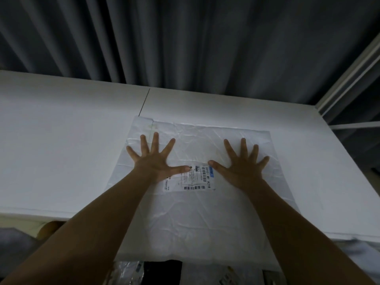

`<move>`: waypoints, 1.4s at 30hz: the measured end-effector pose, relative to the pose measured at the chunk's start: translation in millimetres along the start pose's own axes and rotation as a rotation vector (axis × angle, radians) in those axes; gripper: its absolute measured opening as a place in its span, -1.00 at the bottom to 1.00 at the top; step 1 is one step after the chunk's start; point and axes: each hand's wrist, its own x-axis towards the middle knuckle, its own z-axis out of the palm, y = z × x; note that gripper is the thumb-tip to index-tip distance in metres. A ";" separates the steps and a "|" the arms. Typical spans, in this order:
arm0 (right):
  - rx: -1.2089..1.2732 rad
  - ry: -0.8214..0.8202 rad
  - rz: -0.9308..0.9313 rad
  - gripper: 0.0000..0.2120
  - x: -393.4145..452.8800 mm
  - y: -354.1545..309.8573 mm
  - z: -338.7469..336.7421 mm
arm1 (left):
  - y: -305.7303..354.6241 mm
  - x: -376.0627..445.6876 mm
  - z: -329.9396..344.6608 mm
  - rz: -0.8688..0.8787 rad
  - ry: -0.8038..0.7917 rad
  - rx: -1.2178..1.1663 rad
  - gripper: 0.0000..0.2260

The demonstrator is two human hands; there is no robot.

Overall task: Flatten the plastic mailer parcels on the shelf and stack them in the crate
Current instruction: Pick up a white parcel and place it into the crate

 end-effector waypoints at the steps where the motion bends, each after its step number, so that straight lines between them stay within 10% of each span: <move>1: -0.002 -0.007 -0.002 -0.05 0.0 0.0 -0.2 | 0.0 -0.3 0.1 0.001 -0.001 0.003 0.04; 29: 0.027 -0.206 -0.142 -0.08 -129.3 -17.2 -1.0 | 15.1 -99.0 24.0 0.031 -0.133 0.003 0.02; 42: 0.070 0.005 -0.102 -0.25 -105.3 -18.7 1.3 | 12.5 -79.4 21.4 0.058 0.023 -0.055 -0.09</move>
